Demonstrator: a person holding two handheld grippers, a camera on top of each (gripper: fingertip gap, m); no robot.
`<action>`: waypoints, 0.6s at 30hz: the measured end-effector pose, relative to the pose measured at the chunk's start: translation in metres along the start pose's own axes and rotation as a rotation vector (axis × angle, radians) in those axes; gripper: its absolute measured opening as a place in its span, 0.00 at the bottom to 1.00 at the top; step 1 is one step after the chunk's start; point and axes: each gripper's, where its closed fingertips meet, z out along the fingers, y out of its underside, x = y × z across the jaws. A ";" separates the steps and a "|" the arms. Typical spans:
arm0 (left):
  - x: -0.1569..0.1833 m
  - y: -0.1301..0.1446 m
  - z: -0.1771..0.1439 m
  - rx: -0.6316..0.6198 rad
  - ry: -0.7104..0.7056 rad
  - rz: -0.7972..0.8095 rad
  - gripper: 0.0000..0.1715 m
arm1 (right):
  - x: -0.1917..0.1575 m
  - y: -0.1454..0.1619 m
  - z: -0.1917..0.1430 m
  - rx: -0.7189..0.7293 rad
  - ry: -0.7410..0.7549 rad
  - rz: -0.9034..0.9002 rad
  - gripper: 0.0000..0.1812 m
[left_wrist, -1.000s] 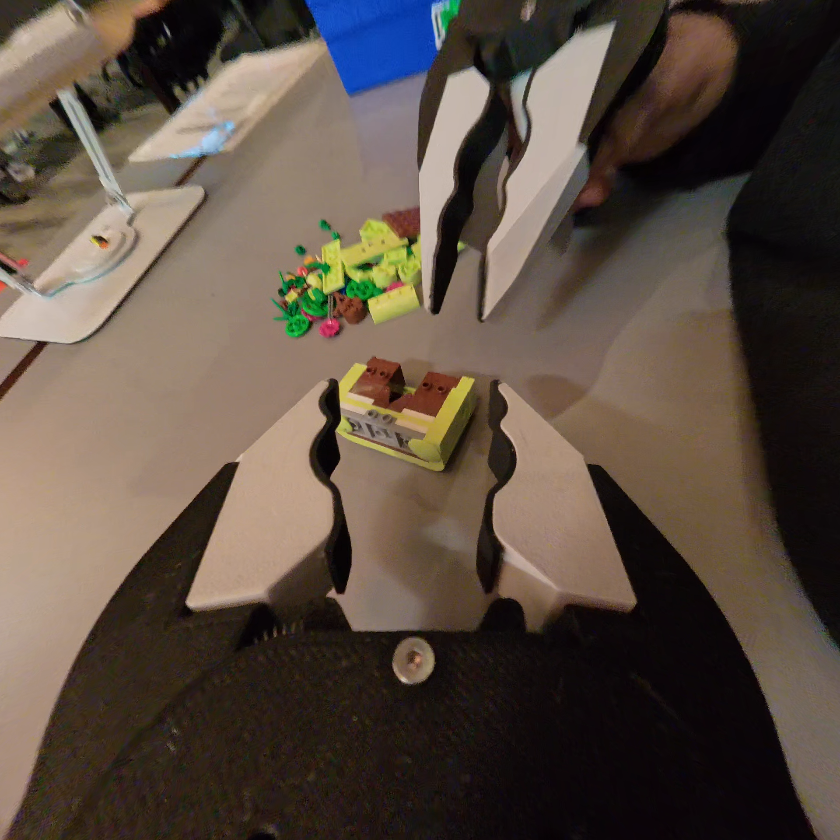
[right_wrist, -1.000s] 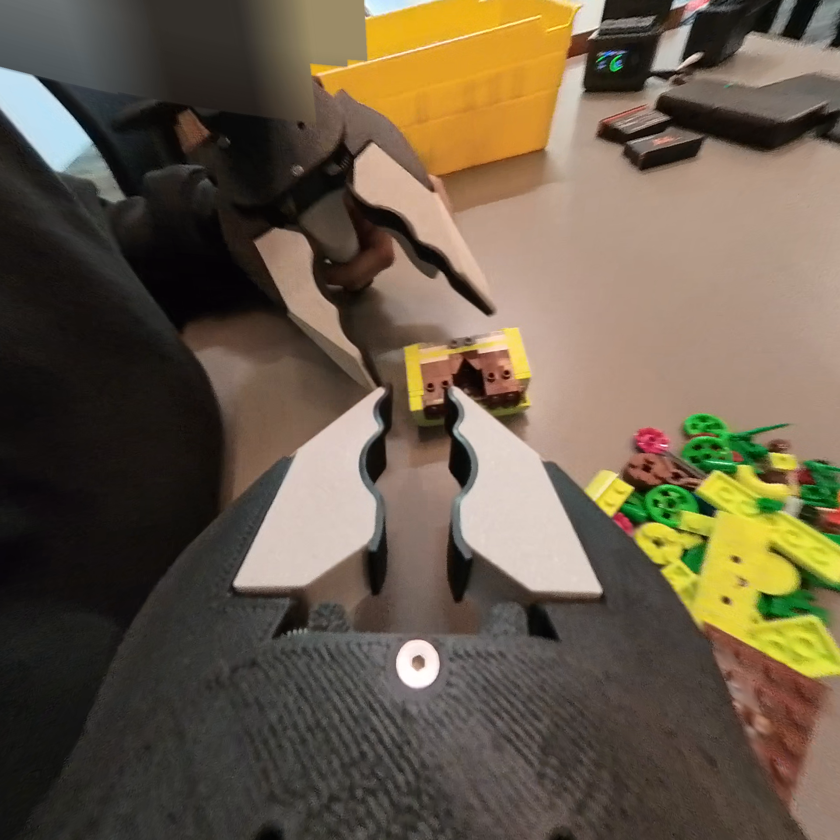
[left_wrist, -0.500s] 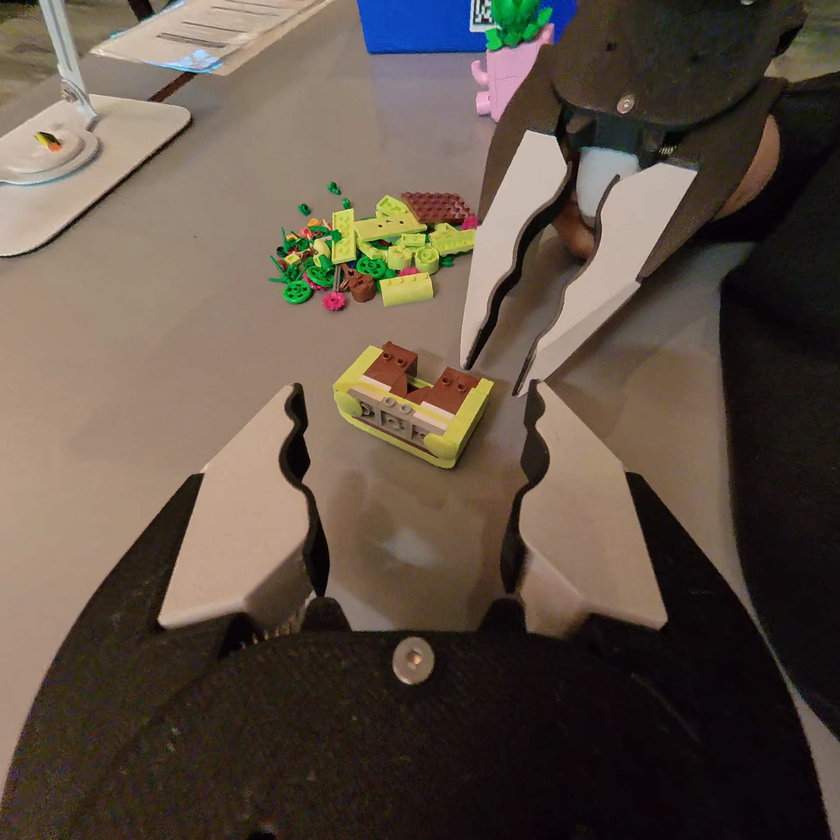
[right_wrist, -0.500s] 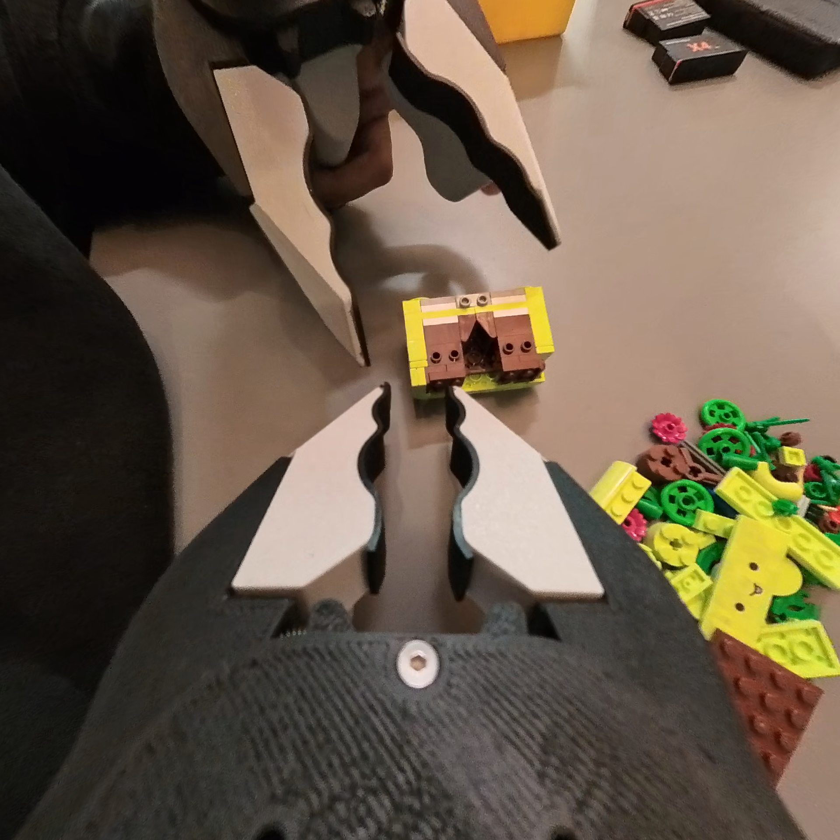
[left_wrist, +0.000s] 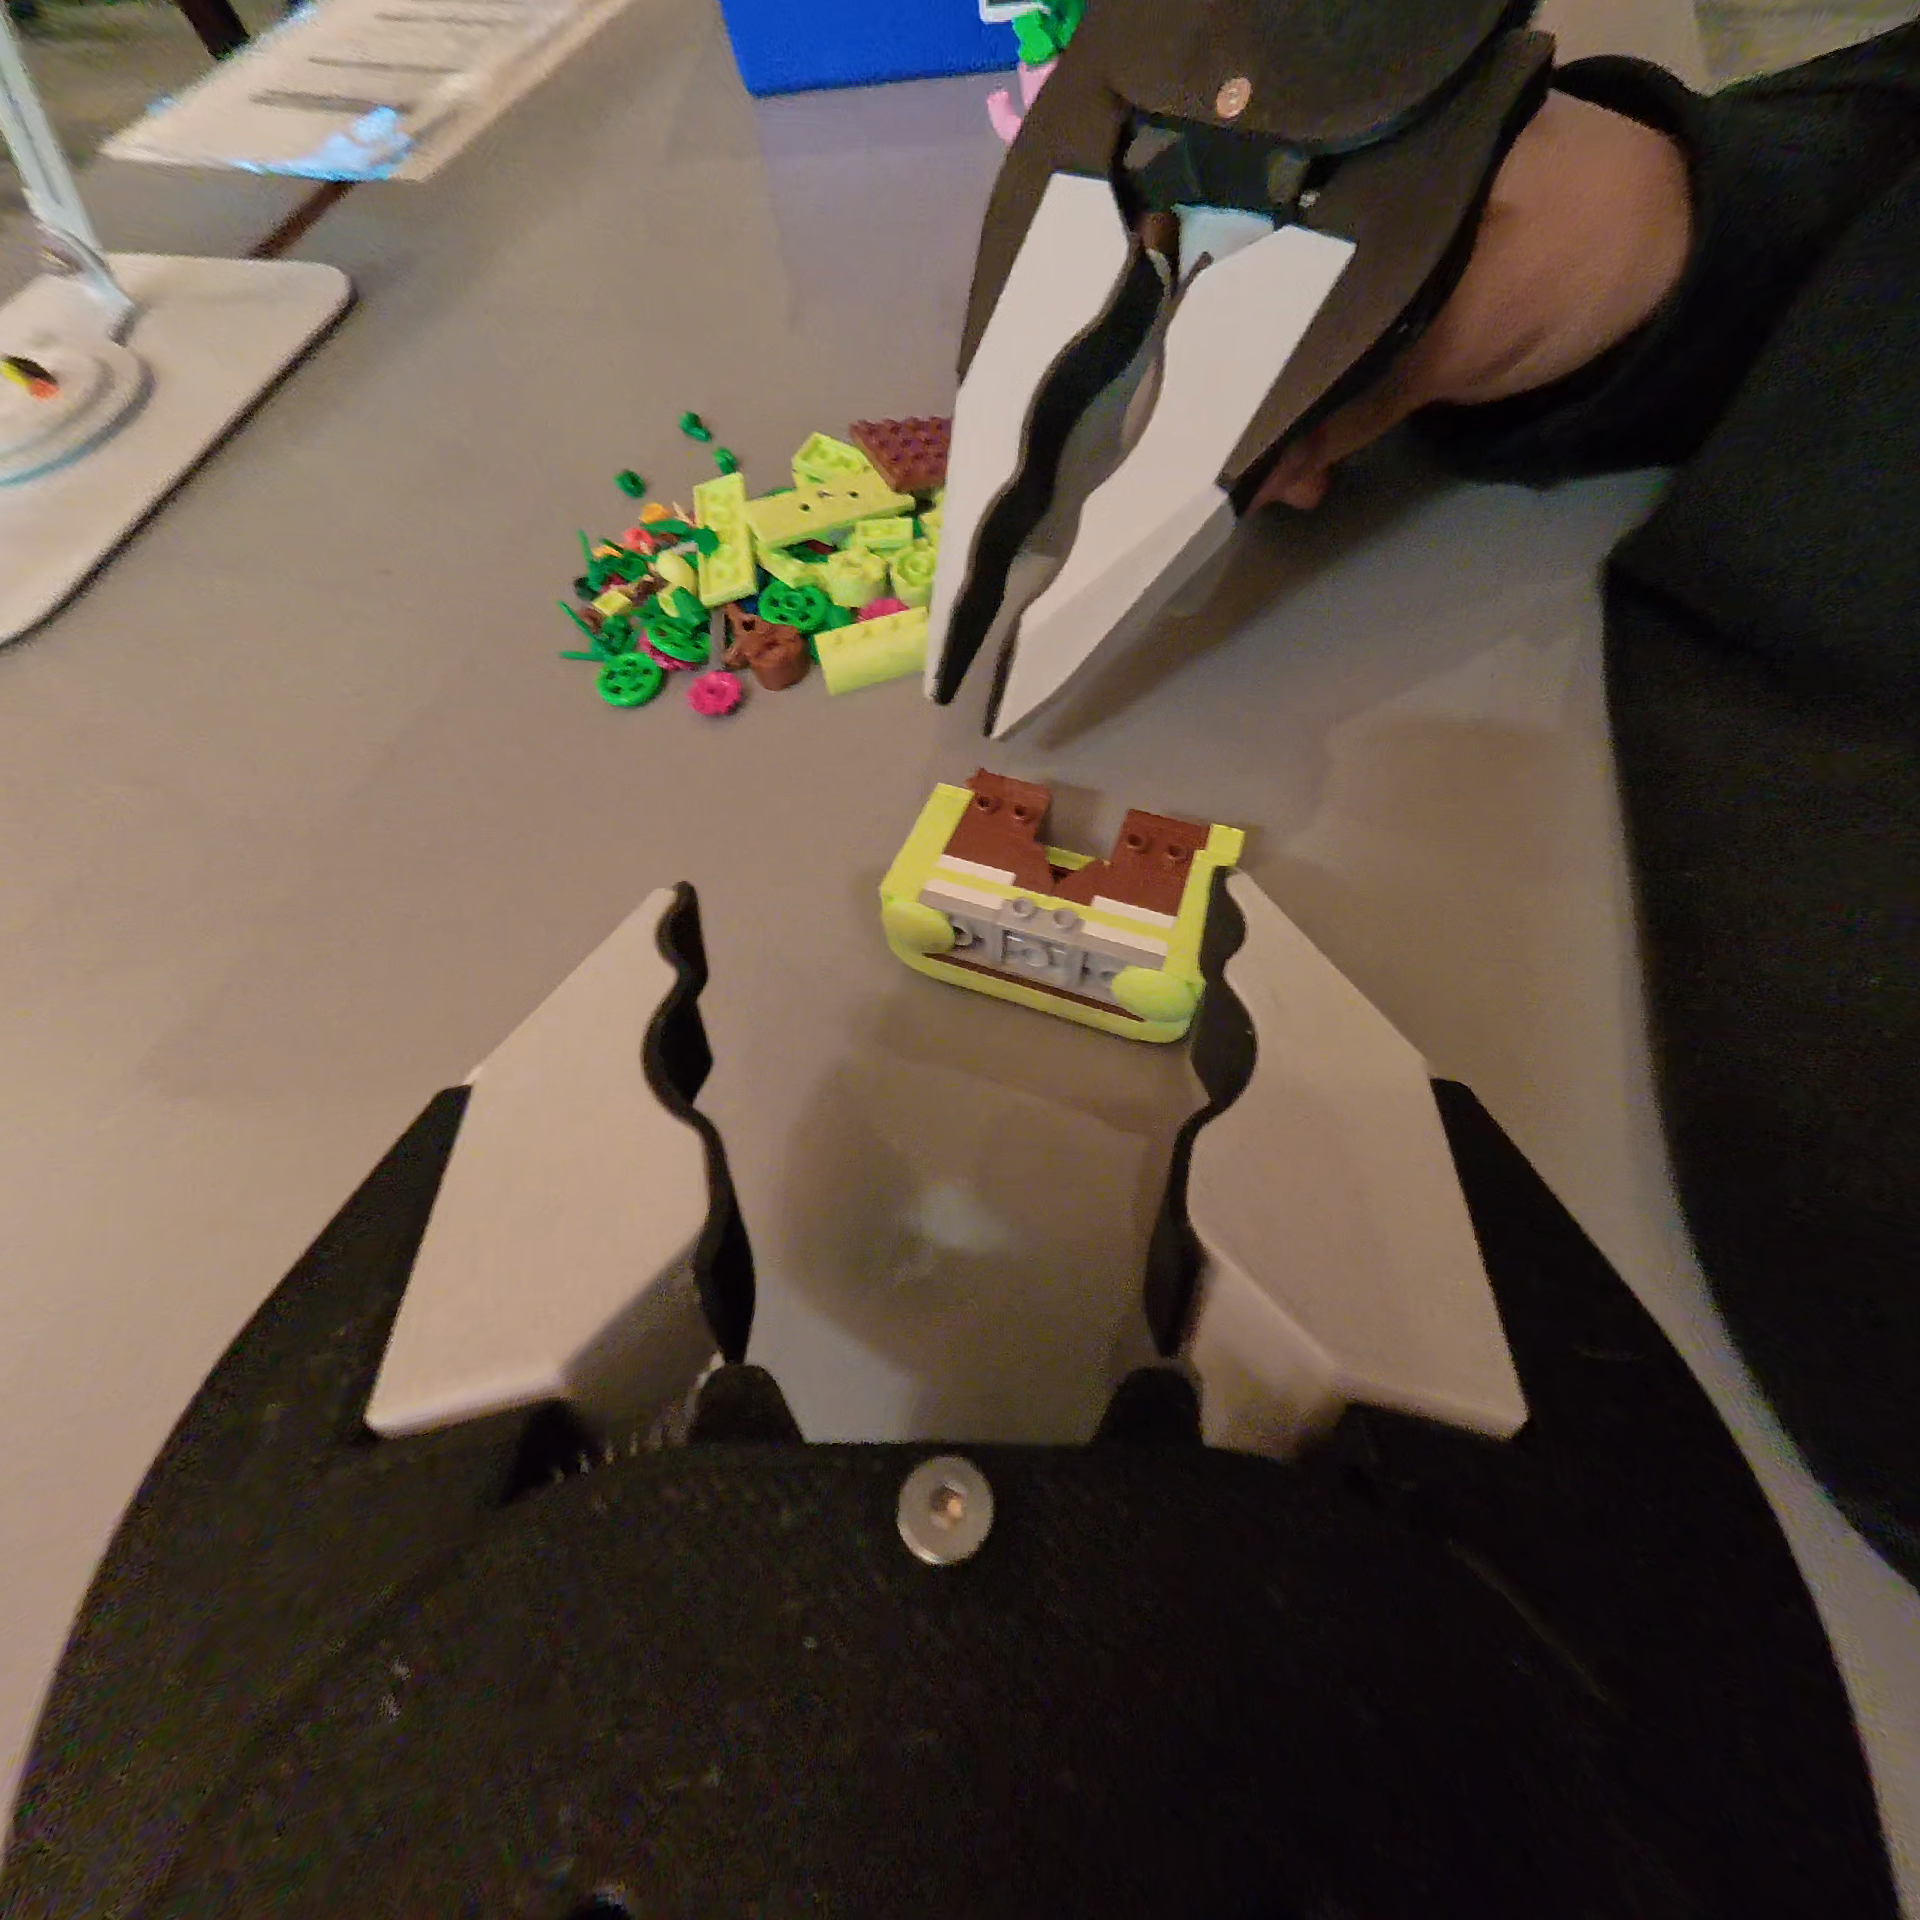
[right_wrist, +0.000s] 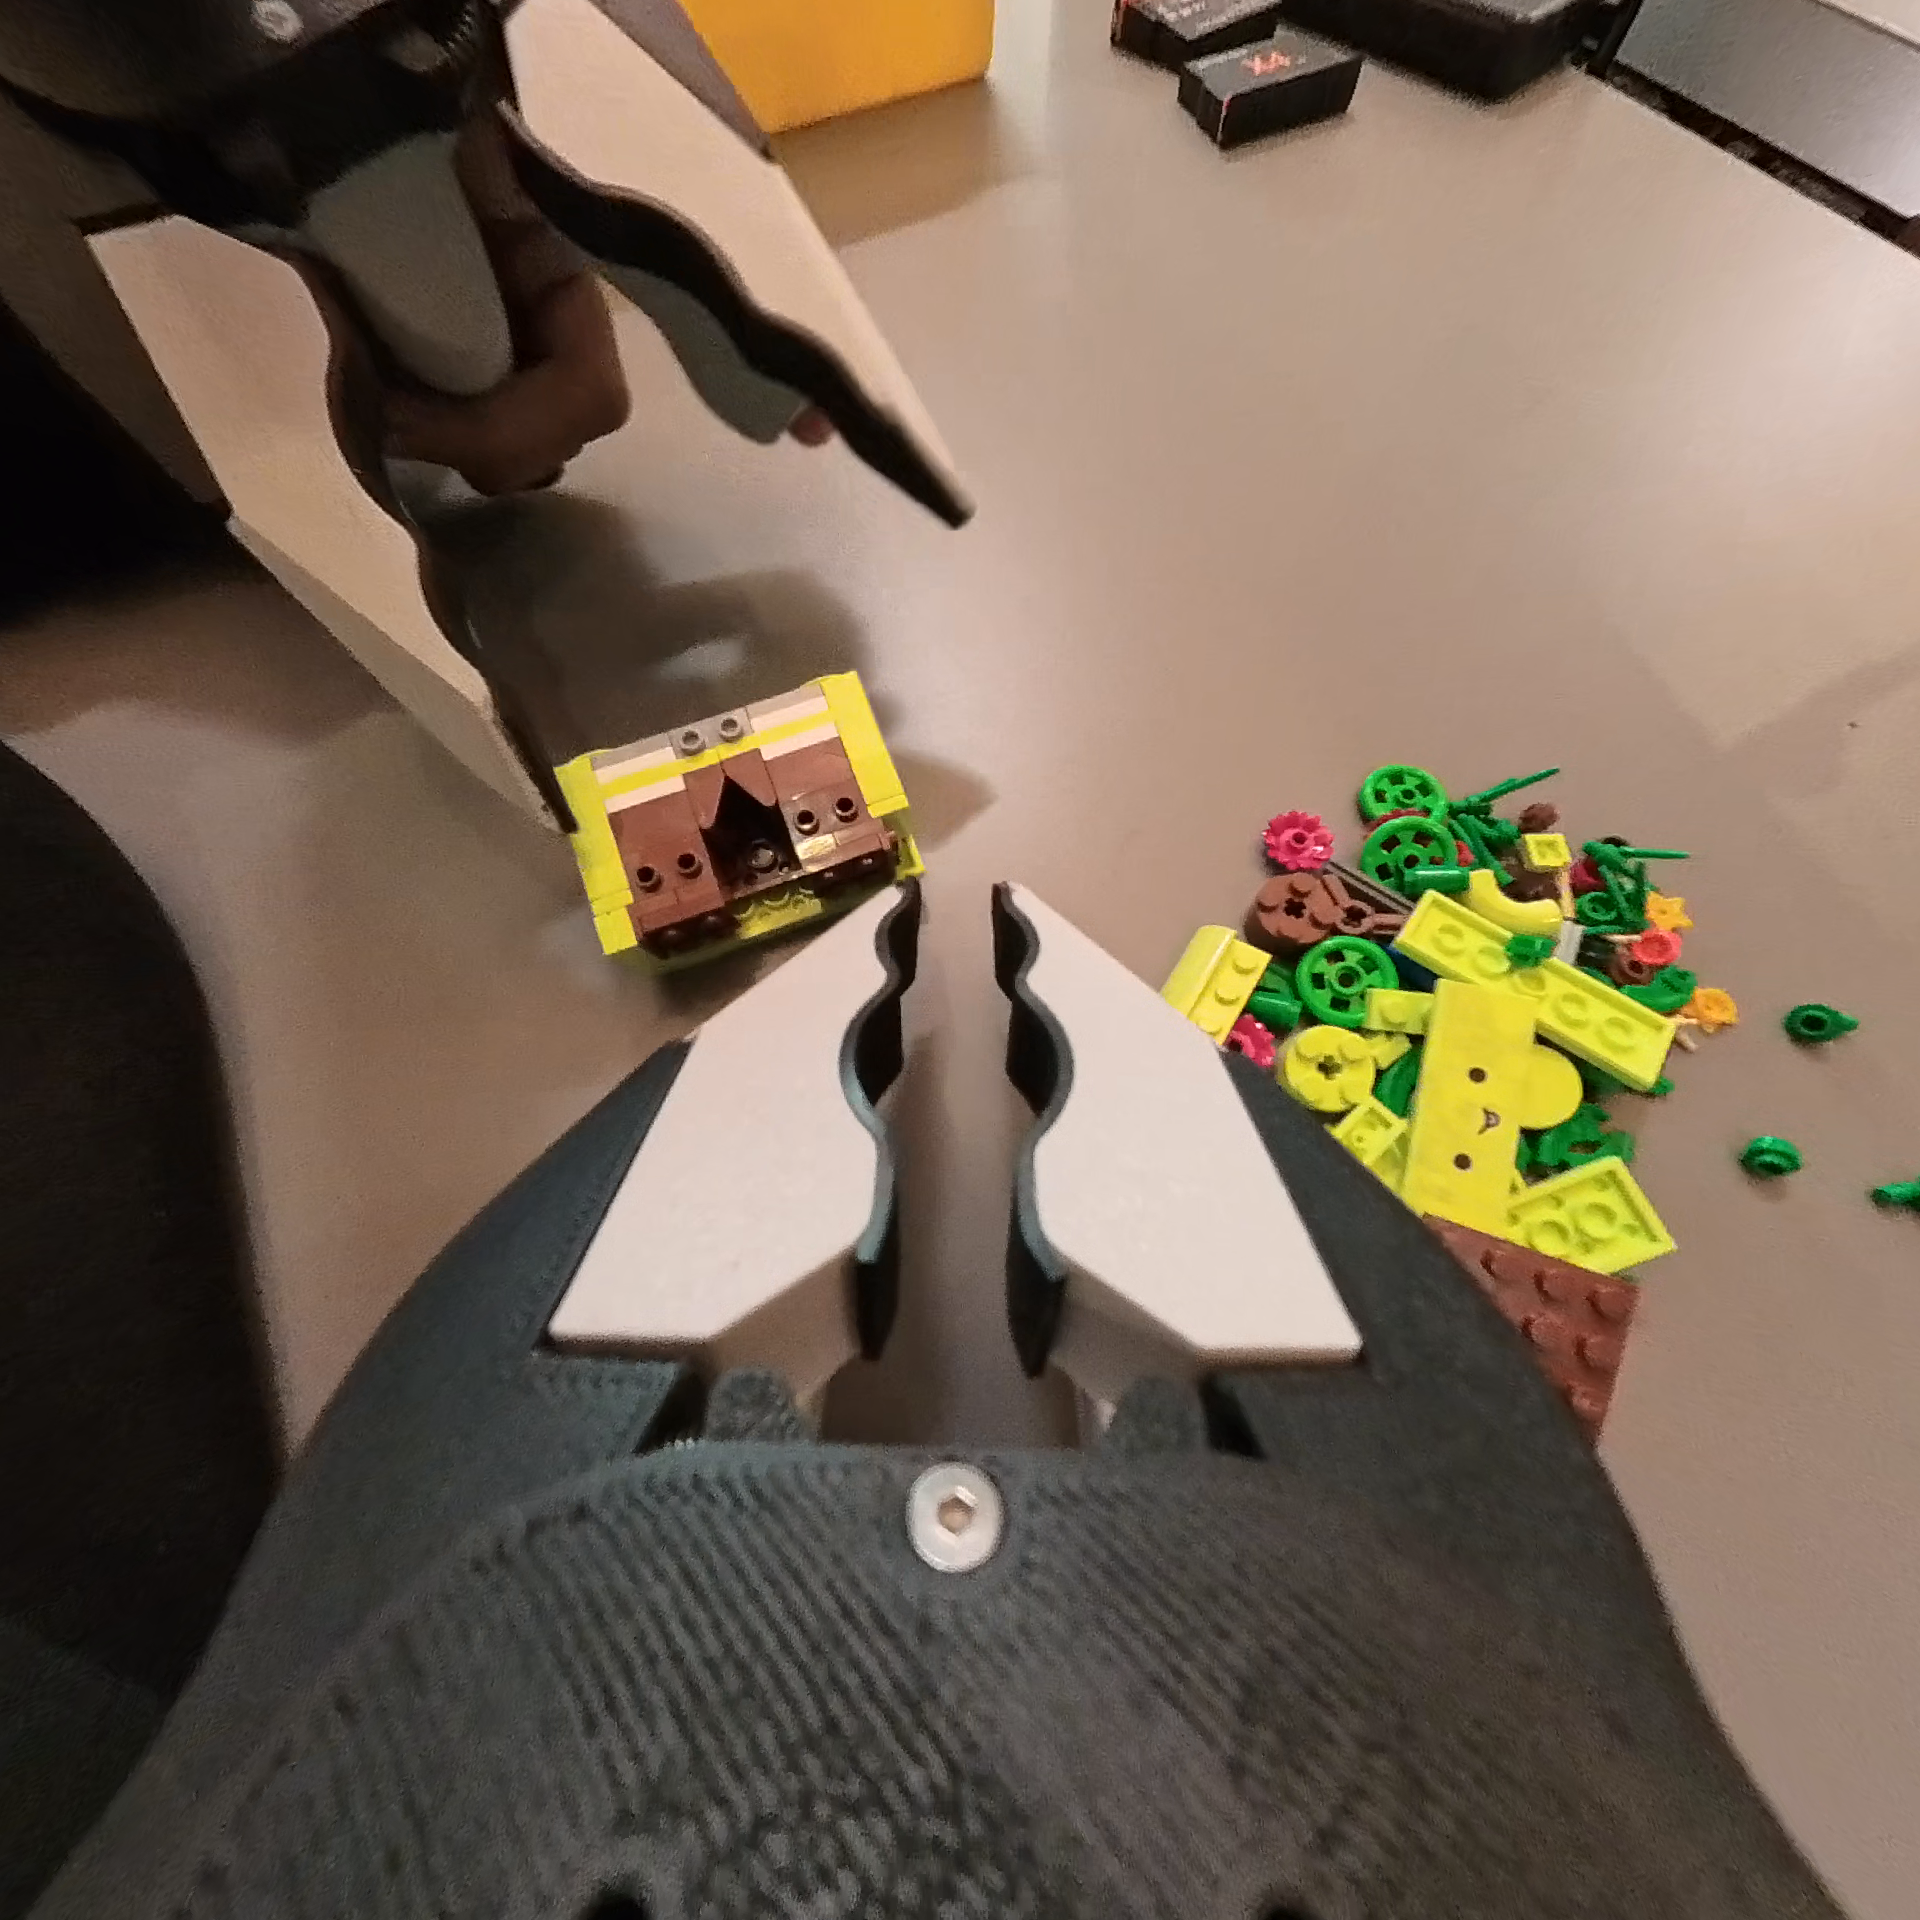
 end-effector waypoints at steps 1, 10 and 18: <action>-0.001 -0.001 0.000 0.003 -0.005 0.013 0.57 | -0.001 -0.001 -0.001 0.009 -0.007 -0.001 0.07; 0.027 0.013 0.018 -0.122 0.210 0.041 0.61 | -0.005 -0.007 -0.007 0.060 -0.031 -0.019 0.07; 0.027 0.020 0.022 -0.172 0.177 0.082 0.43 | 0.004 -0.008 -0.017 0.101 -0.015 0.030 0.07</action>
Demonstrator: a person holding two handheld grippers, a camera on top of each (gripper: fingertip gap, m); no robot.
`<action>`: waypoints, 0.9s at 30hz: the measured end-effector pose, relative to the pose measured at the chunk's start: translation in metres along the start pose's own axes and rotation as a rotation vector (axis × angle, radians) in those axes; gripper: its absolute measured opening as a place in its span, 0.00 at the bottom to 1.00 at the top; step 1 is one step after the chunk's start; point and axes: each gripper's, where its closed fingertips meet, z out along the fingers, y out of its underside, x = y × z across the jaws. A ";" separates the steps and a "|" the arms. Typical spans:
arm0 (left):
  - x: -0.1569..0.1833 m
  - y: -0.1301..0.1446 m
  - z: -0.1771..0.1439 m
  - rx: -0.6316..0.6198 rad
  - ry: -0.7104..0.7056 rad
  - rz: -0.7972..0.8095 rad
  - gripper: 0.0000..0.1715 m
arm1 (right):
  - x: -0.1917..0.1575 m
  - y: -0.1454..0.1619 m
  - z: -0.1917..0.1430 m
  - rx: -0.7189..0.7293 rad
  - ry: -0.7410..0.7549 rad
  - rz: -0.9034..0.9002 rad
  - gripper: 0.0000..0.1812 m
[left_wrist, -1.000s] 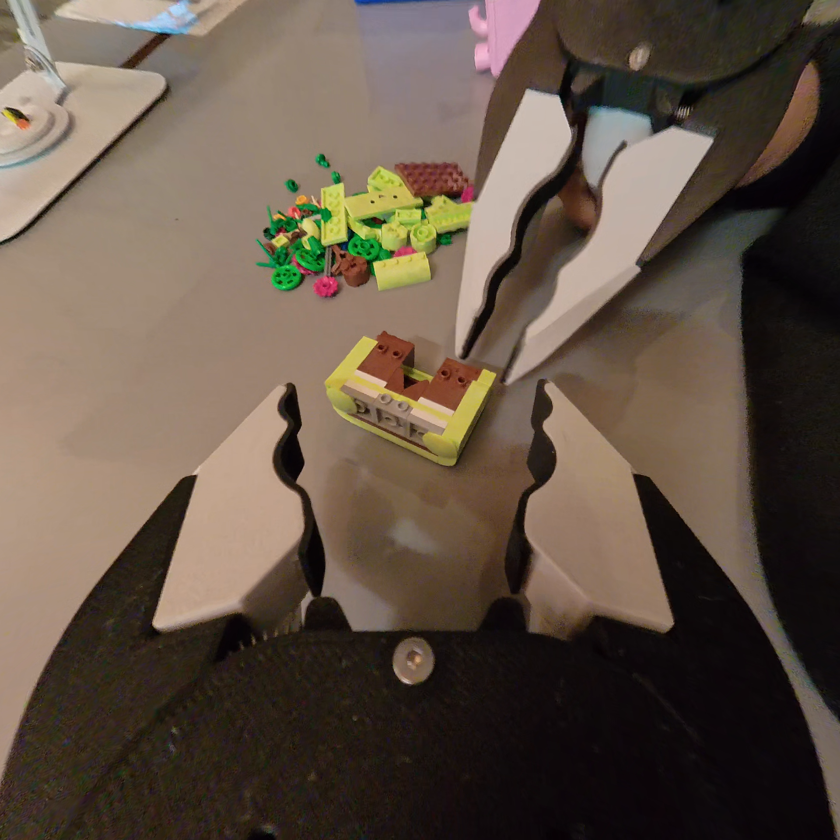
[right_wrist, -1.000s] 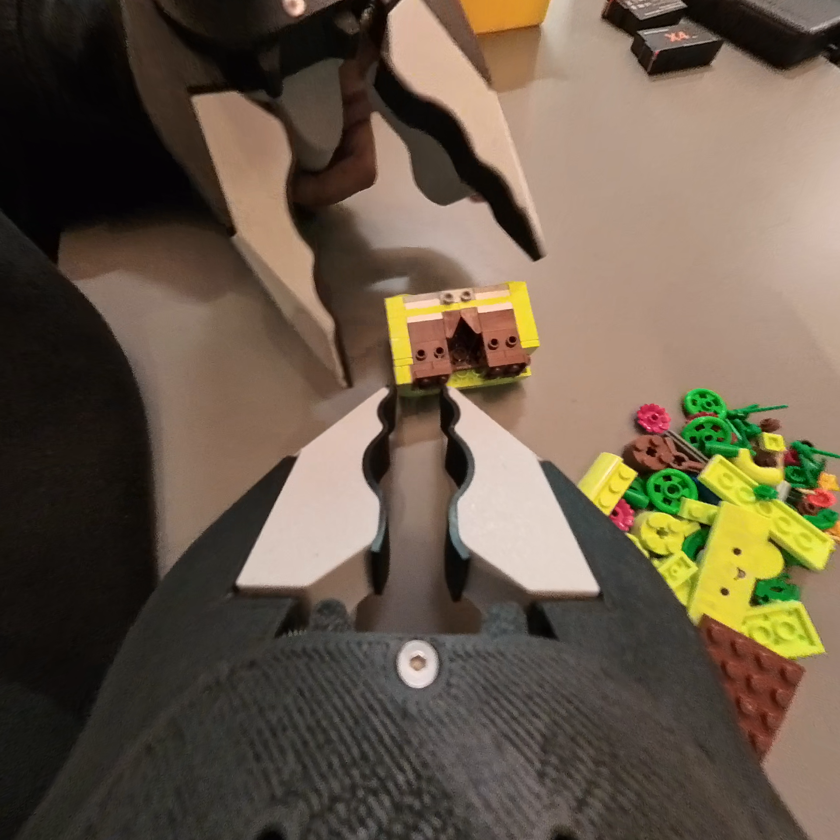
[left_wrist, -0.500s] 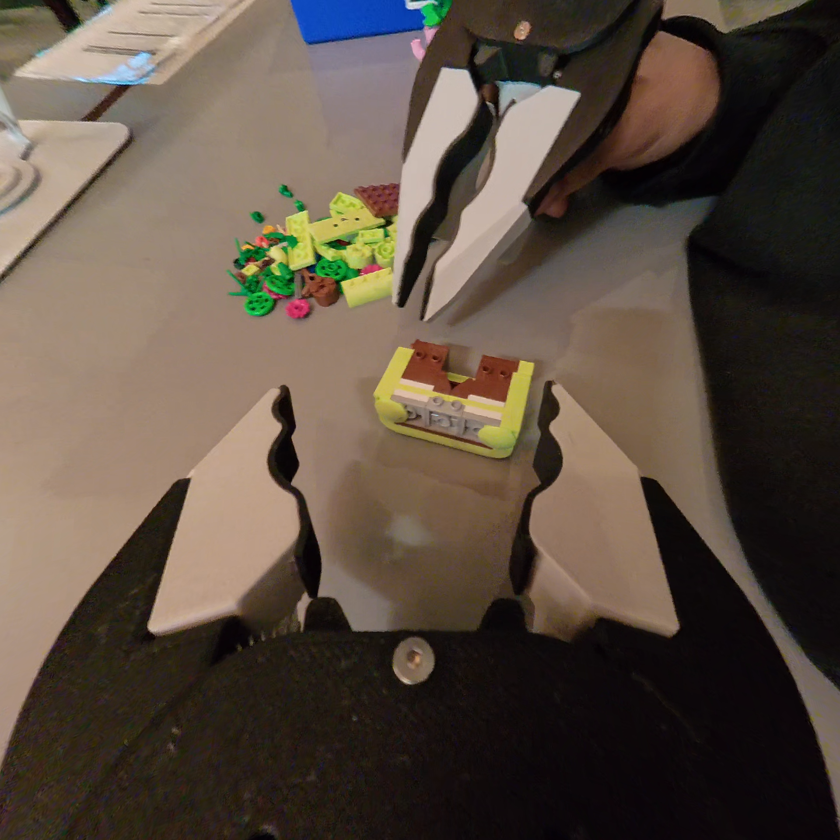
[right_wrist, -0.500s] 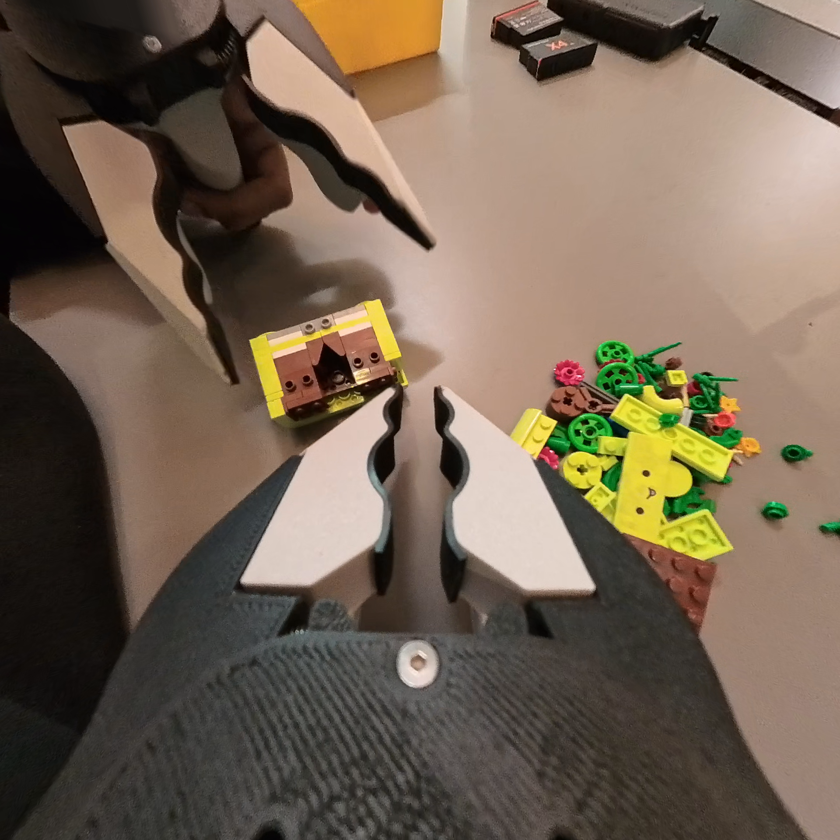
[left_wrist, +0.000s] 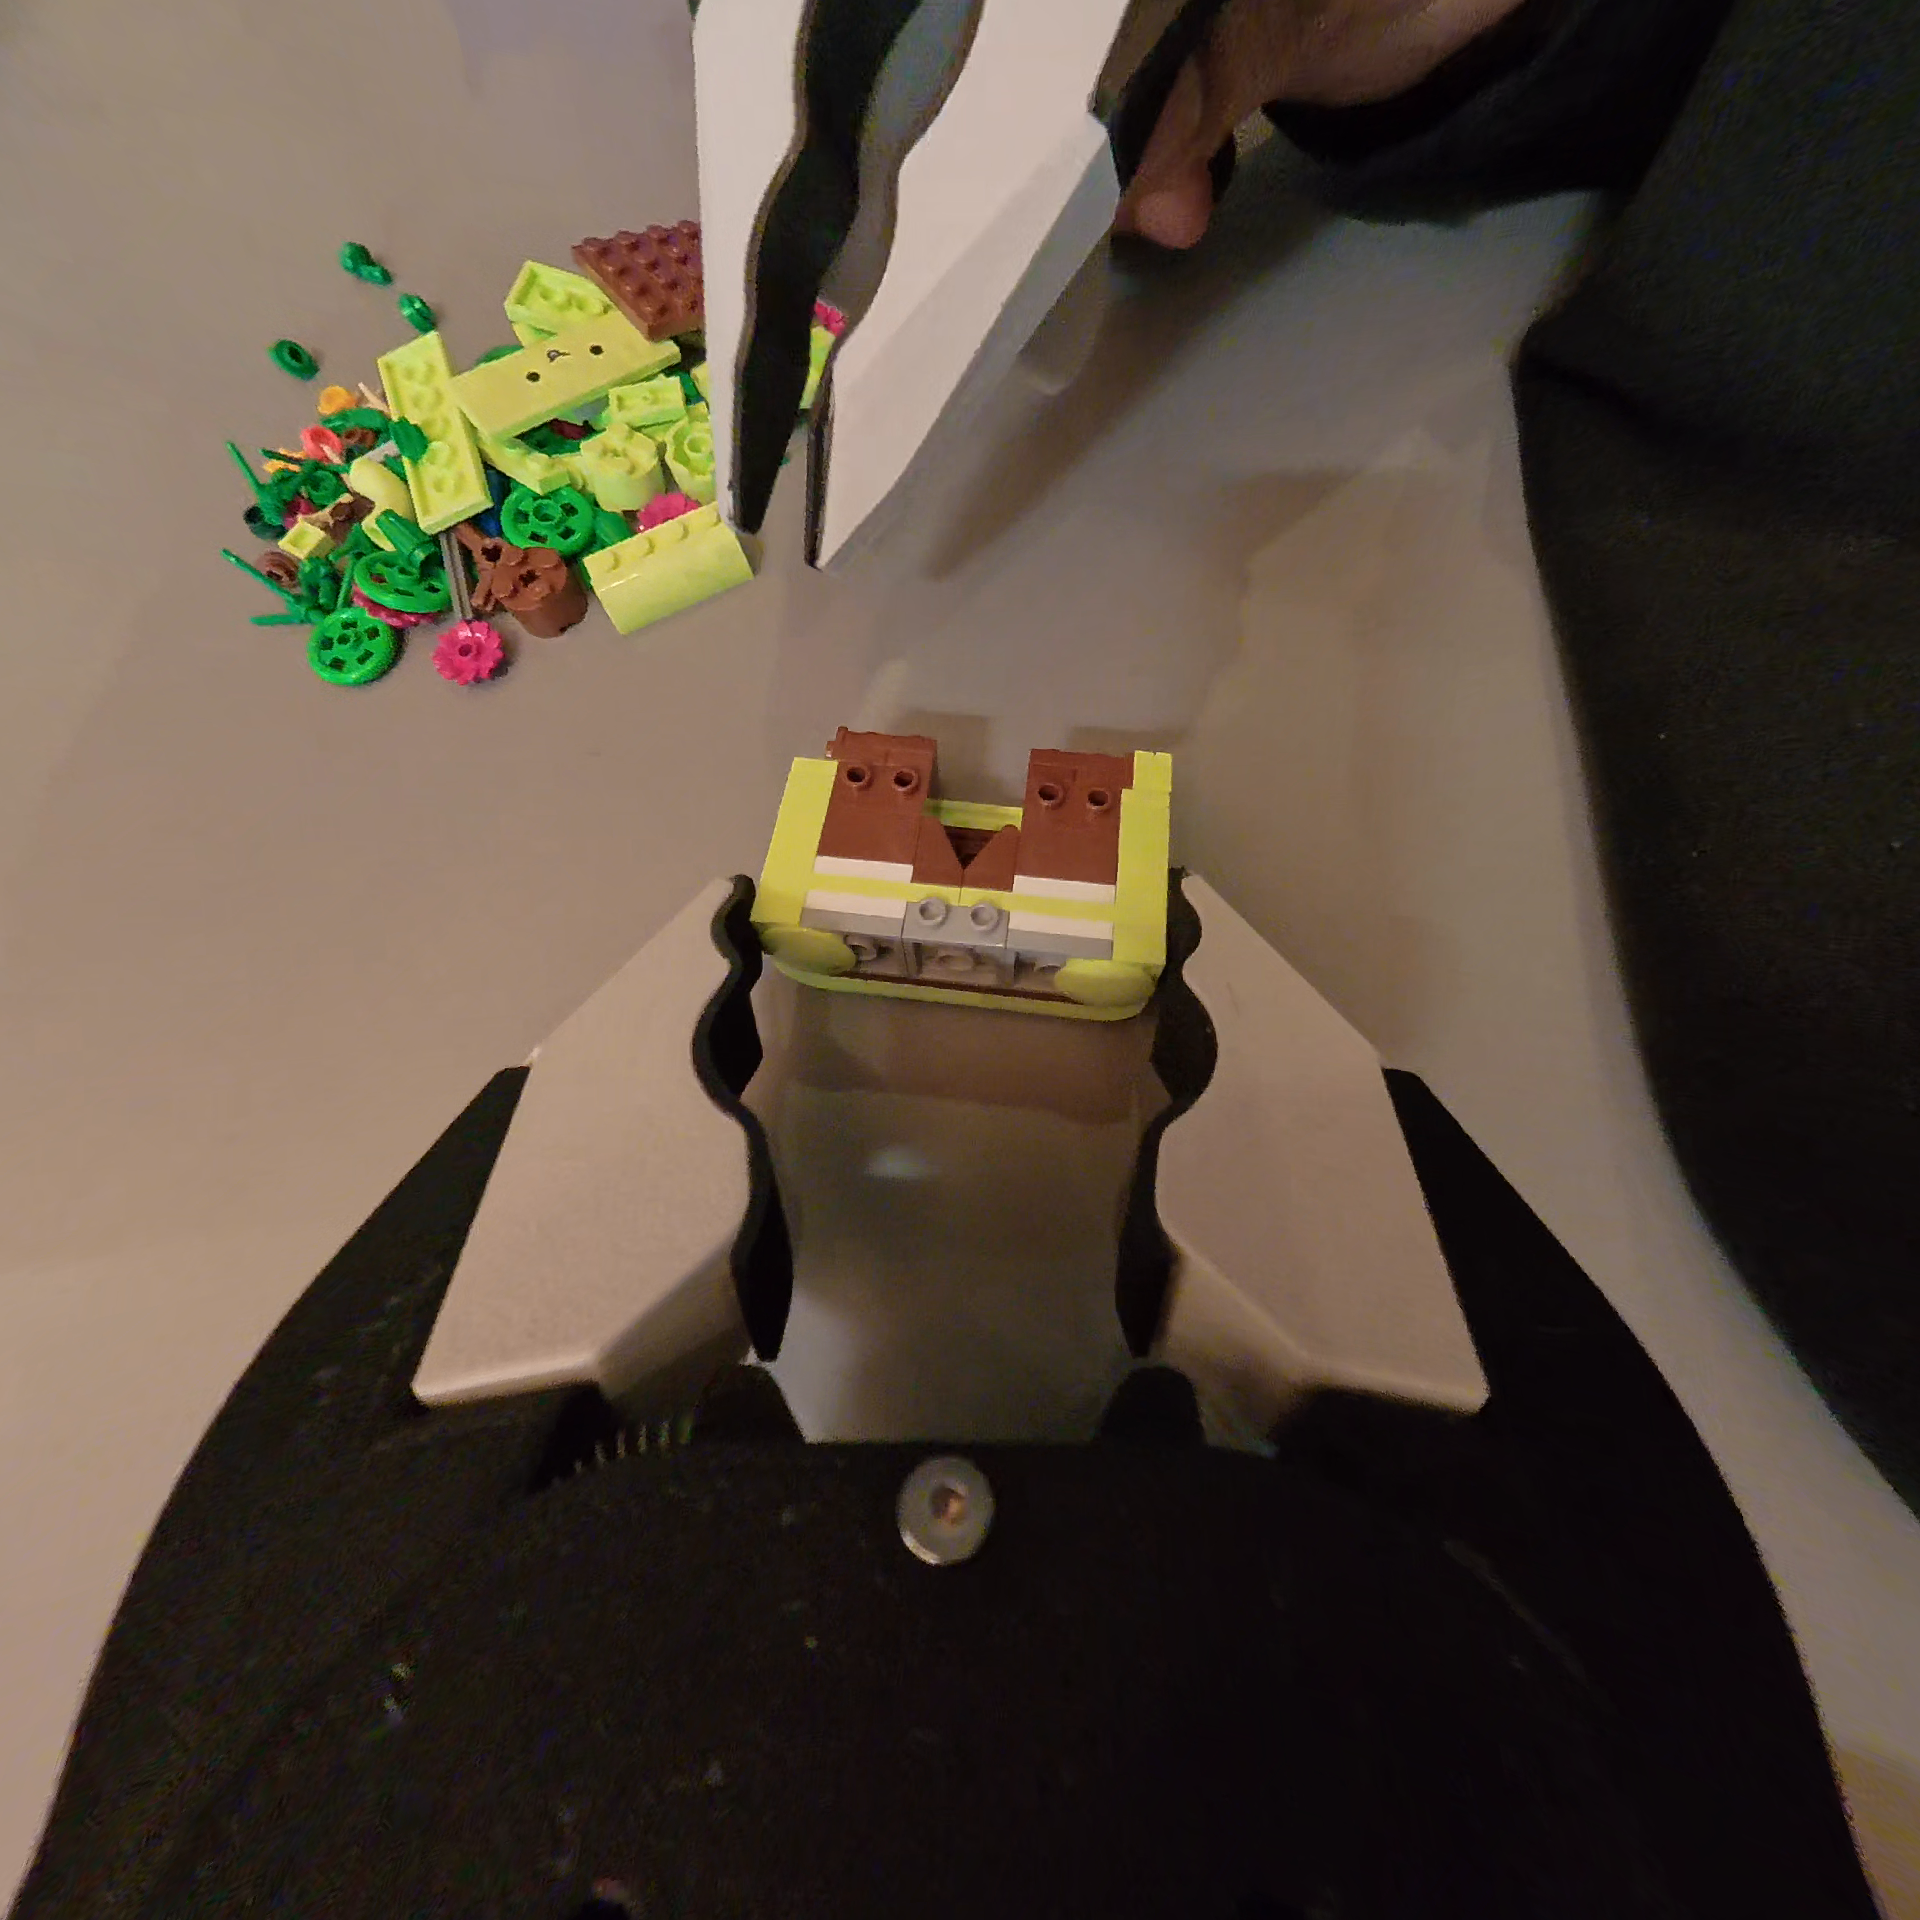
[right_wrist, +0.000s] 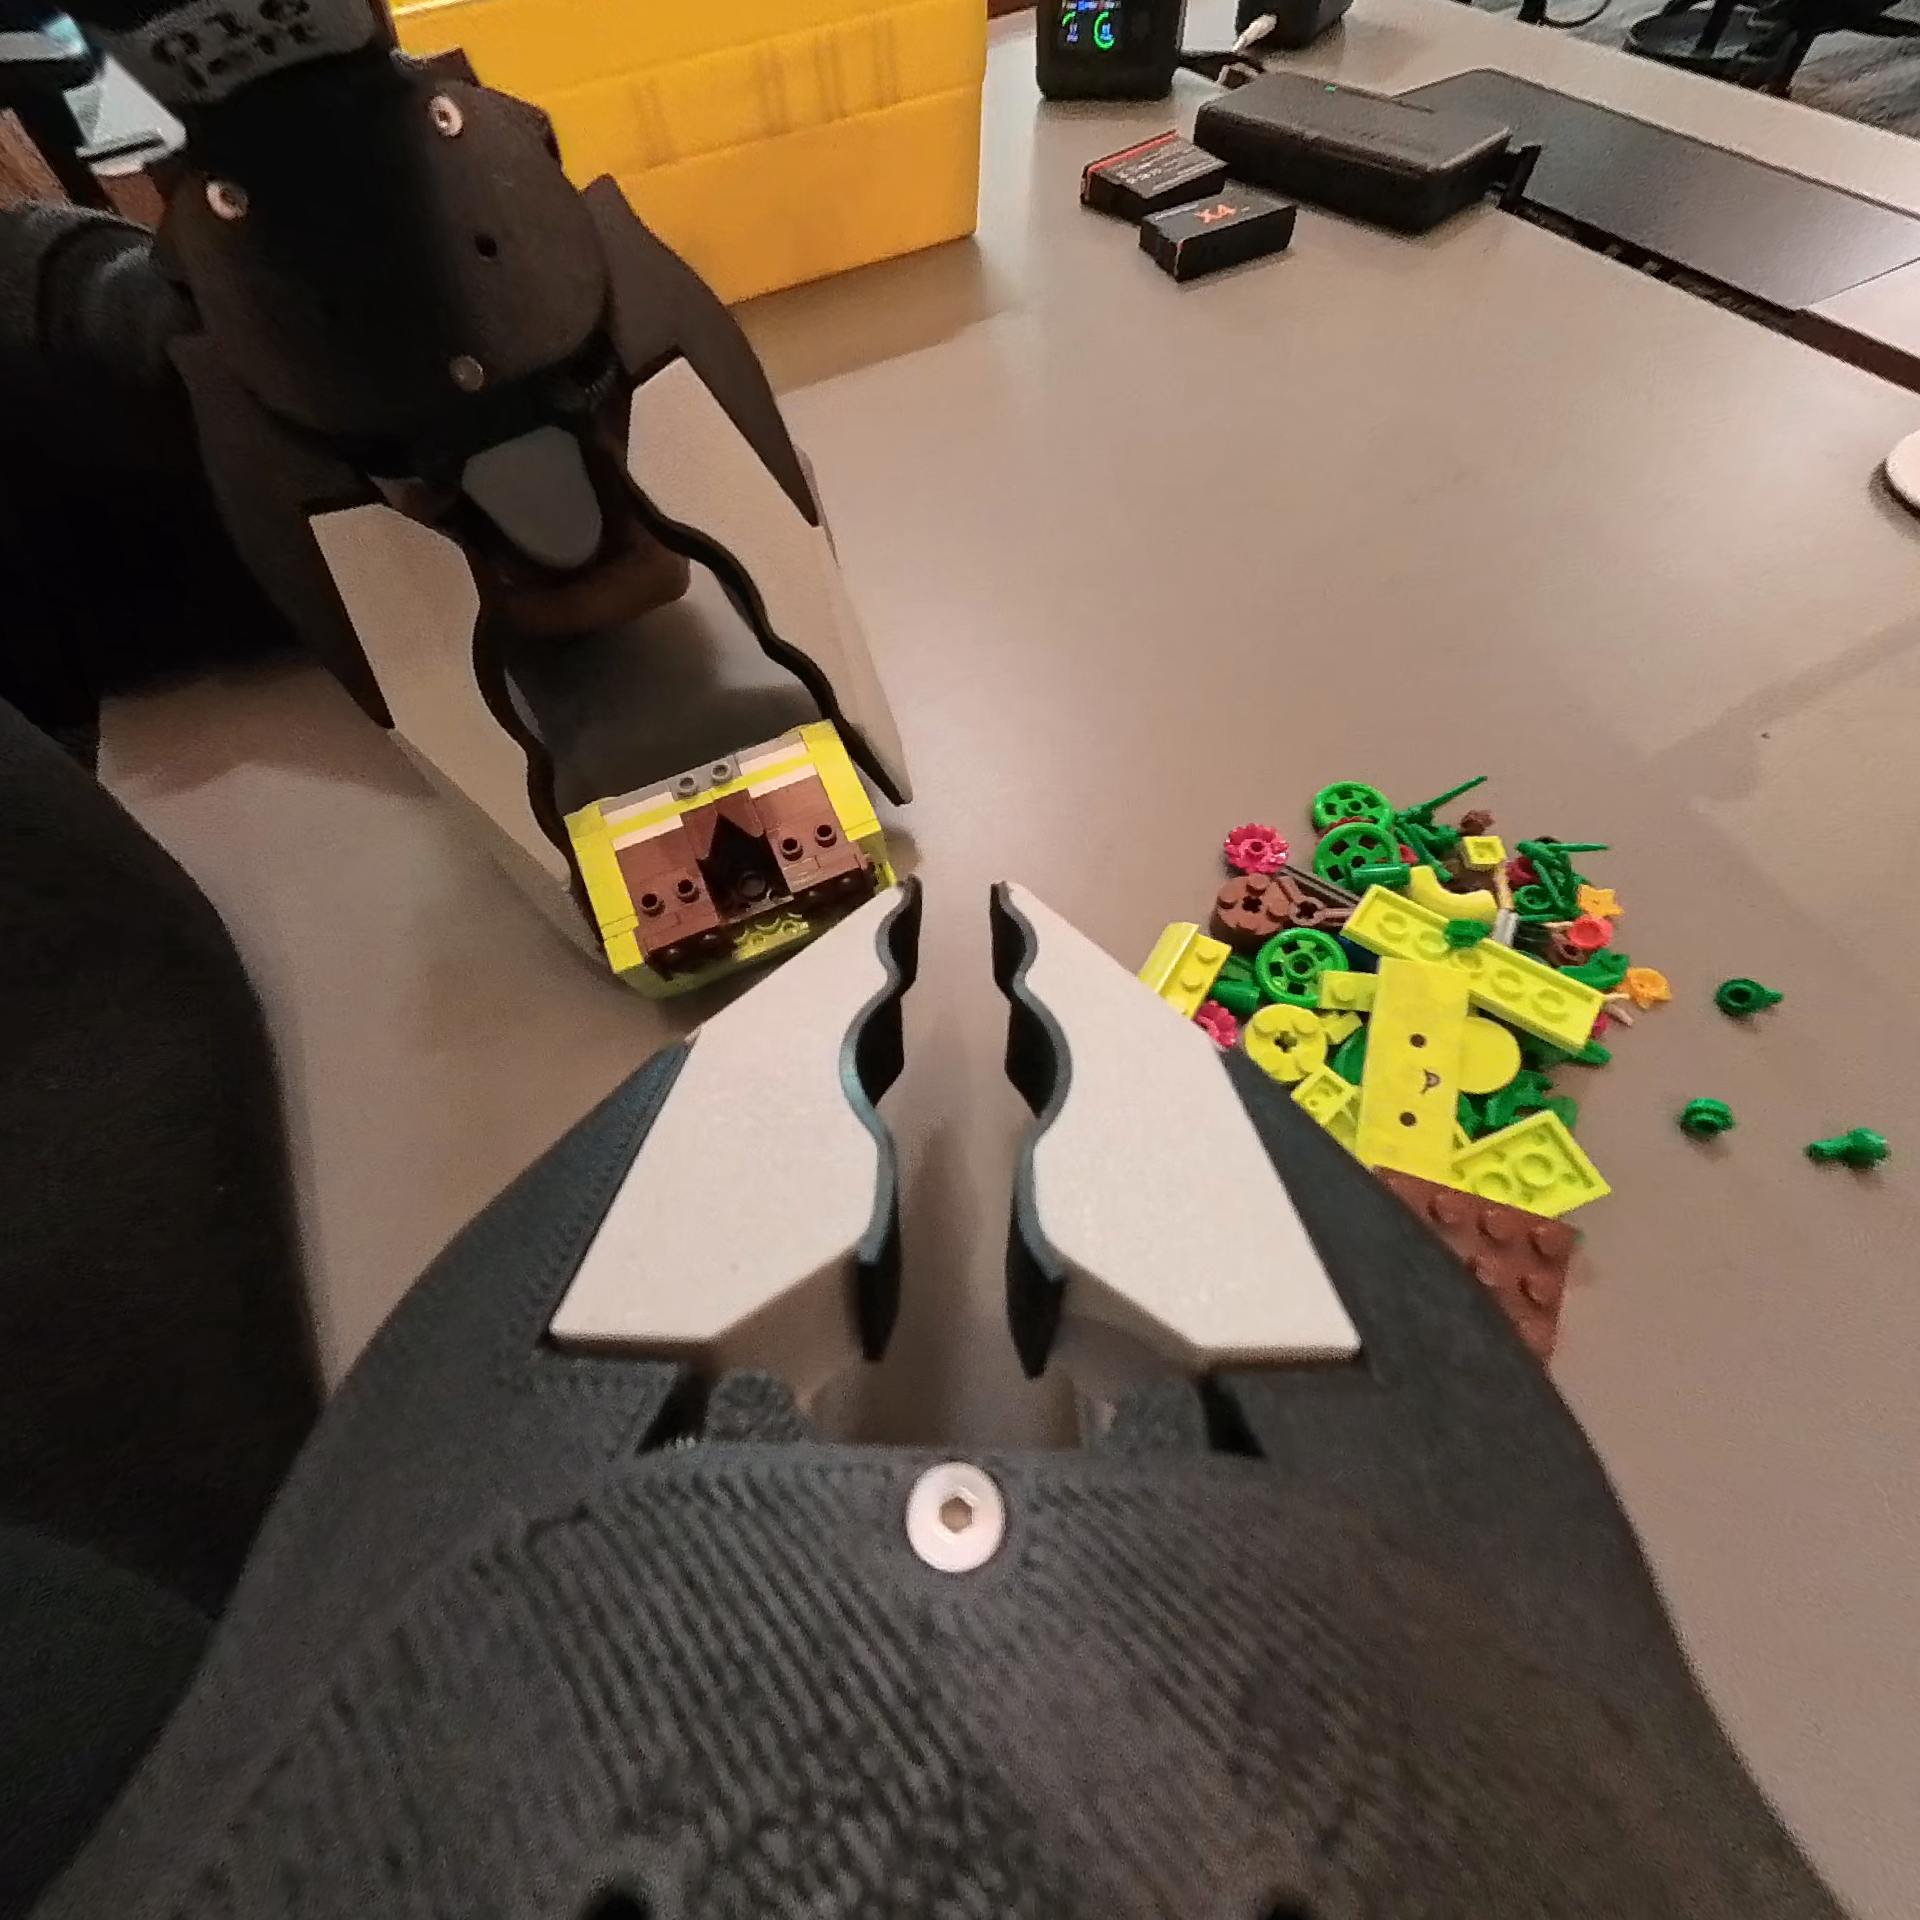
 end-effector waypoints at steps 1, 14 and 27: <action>0.001 0.000 0.000 -0.001 -0.004 0.015 0.44 | 0.001 0.000 -0.001 0.003 0.000 0.004 0.07; -0.008 -0.005 -0.002 -0.037 -0.126 0.070 0.57 | 0.005 0.002 -0.003 -0.002 0.020 0.014 0.07; 0.006 -0.003 0.001 -0.294 0.209 0.054 0.59 | 0.009 0.001 -0.010 0.001 0.056 -0.015 0.07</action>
